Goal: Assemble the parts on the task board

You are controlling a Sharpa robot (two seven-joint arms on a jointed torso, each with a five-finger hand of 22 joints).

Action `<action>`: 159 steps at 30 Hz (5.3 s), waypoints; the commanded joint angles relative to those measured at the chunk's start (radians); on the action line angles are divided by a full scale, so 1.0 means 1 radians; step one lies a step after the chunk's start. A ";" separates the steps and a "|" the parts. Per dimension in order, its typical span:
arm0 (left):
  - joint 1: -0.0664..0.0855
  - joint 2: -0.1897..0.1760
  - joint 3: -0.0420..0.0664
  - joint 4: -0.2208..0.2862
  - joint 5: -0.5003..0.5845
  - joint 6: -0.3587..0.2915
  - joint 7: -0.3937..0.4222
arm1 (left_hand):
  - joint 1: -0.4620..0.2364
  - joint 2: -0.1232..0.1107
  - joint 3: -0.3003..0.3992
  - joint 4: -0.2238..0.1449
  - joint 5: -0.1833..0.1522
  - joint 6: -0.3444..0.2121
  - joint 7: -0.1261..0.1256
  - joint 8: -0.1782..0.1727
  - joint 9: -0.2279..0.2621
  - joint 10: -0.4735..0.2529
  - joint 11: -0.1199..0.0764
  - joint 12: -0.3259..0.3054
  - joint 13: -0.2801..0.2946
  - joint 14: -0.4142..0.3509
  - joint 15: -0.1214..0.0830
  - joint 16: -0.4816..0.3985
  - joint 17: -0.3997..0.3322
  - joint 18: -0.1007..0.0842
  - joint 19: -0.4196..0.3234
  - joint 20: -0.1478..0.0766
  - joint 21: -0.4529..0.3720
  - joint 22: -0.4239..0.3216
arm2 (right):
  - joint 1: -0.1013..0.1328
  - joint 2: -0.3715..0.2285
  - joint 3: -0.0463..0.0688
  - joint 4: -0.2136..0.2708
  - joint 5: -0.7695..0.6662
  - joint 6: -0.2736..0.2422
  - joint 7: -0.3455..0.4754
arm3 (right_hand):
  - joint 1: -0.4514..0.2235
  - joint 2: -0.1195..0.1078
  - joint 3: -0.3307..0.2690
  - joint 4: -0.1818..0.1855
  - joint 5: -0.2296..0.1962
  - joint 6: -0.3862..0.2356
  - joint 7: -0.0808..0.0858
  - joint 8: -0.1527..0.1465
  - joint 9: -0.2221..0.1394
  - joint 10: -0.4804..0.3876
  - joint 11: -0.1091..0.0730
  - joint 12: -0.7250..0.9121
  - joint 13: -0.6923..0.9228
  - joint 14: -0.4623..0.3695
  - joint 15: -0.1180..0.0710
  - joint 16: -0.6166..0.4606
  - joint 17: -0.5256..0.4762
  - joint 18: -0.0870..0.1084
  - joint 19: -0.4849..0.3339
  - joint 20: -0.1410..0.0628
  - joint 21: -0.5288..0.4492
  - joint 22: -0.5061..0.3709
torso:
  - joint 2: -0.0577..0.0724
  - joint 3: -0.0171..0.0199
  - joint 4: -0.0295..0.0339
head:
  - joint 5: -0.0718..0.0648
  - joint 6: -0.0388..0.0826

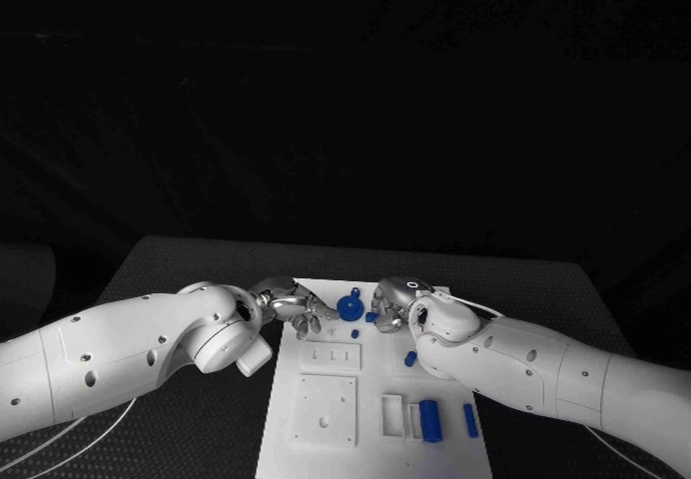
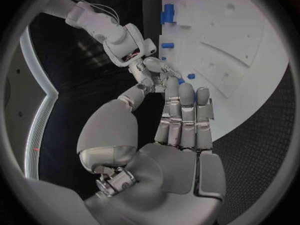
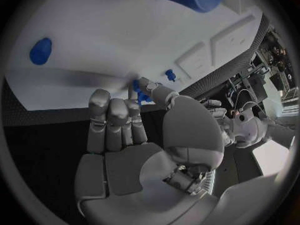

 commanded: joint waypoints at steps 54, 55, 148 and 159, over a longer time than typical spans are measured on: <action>0.012 0.131 -0.002 -0.138 -0.315 0.329 0.145 | -0.140 -0.009 -0.036 0.278 -0.006 0.016 0.005 -0.002 -0.034 0.038 0.018 -0.189 -0.042 0.008 0.022 -0.078 0.021 -0.002 -0.014 -0.052 -0.070 0.019 | 0.149 -0.104 0.027 0.052 0.786 0.732 0.104 | -0.048 0.126 -0.022 -0.104 0.021 0.020 0.007 0.002 0.002 -0.002 0.001 -0.007 0.026 -0.011 0.000 -0.005 0.012 0.034 -0.027 0.013 0.015 0.019 | -0.019 0.0078 -0.0158 | 0.004 0.018; 0.014 0.136 -0.002 -0.144 -0.316 0.347 0.142 | -0.137 -0.007 -0.041 0.289 -0.006 0.011 0.007 -0.004 -0.034 0.036 0.019 -0.193 -0.040 0.003 0.022 -0.076 0.025 -0.003 -0.018 -0.053 -0.070 0.023 | 0.149 -0.103 0.027 0.053 0.788 0.740 0.106 | -0.048 0.126 -0.023 -0.104 0.022 0.020 0.007 0.001 0.002 -0.003 0.001 -0.007 0.027 -0.011 0.001 -0.005 0.012 0.034 -0.028 0.013 0.015 0.019 | -0.018 0.0077 -0.0159 | 0.003 0.016; 0.023 0.182 -0.033 -0.192 -0.094 0.507 0.126 | -0.010 0.286 -0.028 -0.082 0.248 0.068 -0.009 0.011 -0.026 0.065 0.014 -0.271 0.043 -0.007 0.003 0.009 0.103 -0.038 -0.017 -0.067 -0.091 0.096 | 0.151 -0.083 0.028 0.058 0.840 0.721 0.121 | -0.042 0.141 -0.038 -0.105 0.030 0.013 0.010 -0.003 0.002 -0.016 0.004 -0.007 0.040 -0.024 0.003 -0.004 0.021 0.034 -0.045 0.013 0.020 0.020 | -0.020 0.0076 -0.0159 | -0.005 -0.010; 0.023 0.181 -0.035 -0.189 -0.068 0.498 0.128 | -0.052 0.298 -0.020 -0.113 0.300 0.087 -0.016 0.015 -0.020 0.067 0.009 -0.253 0.061 -0.013 0.001 0.023 0.105 -0.038 -0.021 -0.066 -0.084 0.096 | 0.151 -0.083 0.028 0.058 0.842 0.699 0.125 | -0.043 0.142 -0.038 -0.104 0.028 0.013 0.011 -0.003 0.001 -0.016 0.004 -0.007 0.041 -0.025 0.003 -0.004 0.021 0.034 -0.045 0.012 0.021 0.020 | -0.020 0.0072 -0.0156 | -0.007 -0.009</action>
